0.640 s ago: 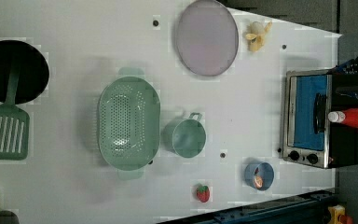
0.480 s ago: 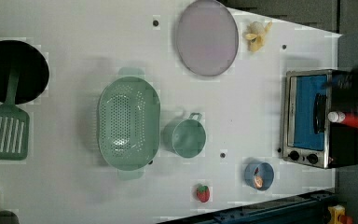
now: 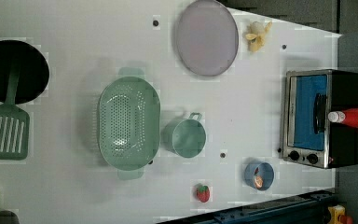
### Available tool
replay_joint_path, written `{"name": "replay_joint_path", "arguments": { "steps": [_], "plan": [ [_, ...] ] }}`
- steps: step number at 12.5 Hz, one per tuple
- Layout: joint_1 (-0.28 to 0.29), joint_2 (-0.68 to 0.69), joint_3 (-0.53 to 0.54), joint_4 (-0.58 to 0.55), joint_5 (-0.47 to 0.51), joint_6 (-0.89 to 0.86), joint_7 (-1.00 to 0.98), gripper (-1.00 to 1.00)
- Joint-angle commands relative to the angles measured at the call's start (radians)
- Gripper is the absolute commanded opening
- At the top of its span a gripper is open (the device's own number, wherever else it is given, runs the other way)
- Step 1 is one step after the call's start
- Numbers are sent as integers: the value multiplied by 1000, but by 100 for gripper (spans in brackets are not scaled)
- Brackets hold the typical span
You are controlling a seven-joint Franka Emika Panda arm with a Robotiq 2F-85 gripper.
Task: Pick Ketchup from oven and place it on table.
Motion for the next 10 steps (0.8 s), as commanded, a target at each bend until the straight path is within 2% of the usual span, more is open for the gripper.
{"name": "replay_joint_path", "arguments": {
  "steps": [1,7,10],
  "plan": [
    [-23,115,-103,-59,-11,-11,36,100],
    [-65,270,-375,-58,-13,134,36,100],
    [-69,375,-499,-57,-13,333,36,100]
  ]
}}
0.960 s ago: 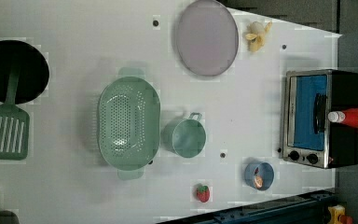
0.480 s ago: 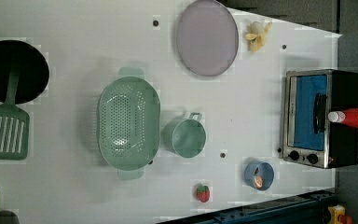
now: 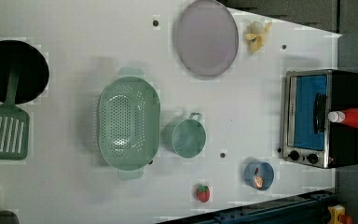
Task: Pick Ketchup from oven and place it on table.
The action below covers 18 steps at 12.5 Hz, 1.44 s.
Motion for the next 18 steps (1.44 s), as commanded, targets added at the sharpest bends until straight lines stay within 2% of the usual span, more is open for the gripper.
{"name": "replay_joint_path", "arguments": {
  "steps": [1,4,8,12,15,18],
  "plan": [
    [20,128,-107,25,1,215,30,100],
    [15,210,-170,30,1,265,27,100],
    [-11,283,-198,80,4,278,14,100],
    [-26,371,-198,90,74,342,-113,100],
    [-34,438,-199,88,143,352,-124,100],
    [-41,453,-199,88,156,361,-124,100]
  ]
}}
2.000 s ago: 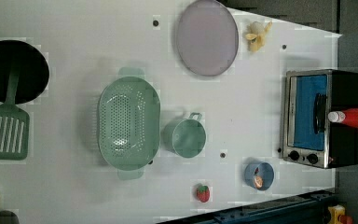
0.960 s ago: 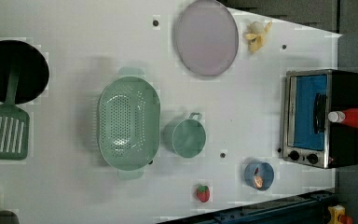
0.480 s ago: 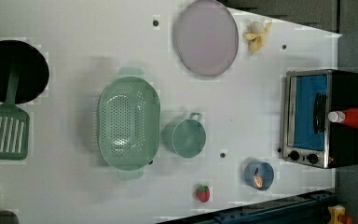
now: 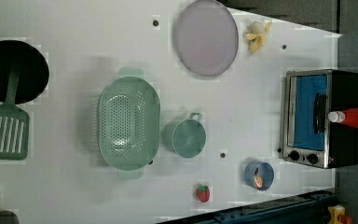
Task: Pick Ketchup from oven and place it on table.
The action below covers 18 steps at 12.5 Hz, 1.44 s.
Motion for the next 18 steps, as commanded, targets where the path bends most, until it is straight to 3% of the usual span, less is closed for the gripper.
{"name": "replay_joint_path", "arguments": {
  "steps": [1,2,5,7,10,13,16,18],
  "plan": [
    [-20,22,-8,-11,40,4,-50,74],
    [-20,26,-8,-6,40,5,-50,26],
    [6,-22,-6,55,39,-43,-50,26],
    [51,-114,-5,157,35,-259,-50,26],
    [126,-200,52,191,17,-461,-48,26],
    [204,-212,215,180,5,-462,-42,26],
    [238,-193,334,132,-21,-425,-40,26],
    [252,-180,387,57,-124,-341,-39,26]
  ]
}}
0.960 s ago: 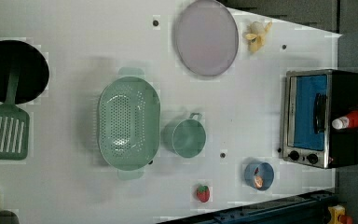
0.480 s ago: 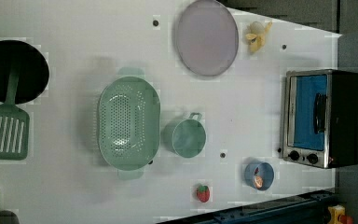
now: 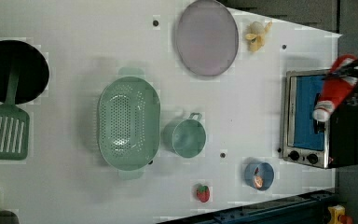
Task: Pick Ketchup from oven and place it on table.
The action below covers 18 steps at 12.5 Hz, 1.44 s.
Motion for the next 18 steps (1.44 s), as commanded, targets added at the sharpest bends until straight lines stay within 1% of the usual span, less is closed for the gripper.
{"name": "replay_joint_path", "arguments": {
  "steps": [1,2,3,4,6,8,11,12,13,15,16,17,18],
  "plan": [
    [11,-13,56,-85,-110,127,-18,26],
    [12,-11,68,-162,-118,211,-18,26],
    [12,-6,68,-276,-117,322,-17,26],
    [12,5,69,-344,-117,405,-17,26],
    [15,43,75,-437,-116,561,-17,26],
    [15,96,88,-477,-95,641,-16,26],
    [15,188,115,-481,-26,708,-11,26],
    [15,203,120,-481,-25,740,-11,27],
    [16,216,122,-488,-25,768,-11,52],
    [16,213,123,-500,-25,790,-11,96],
    [16,202,121,-497,-25,801,-10,100],
    [16,183,120,-490,-25,800,-10,100],
    [14,108,118,-466,-25,799,7,100]
  ]
}}
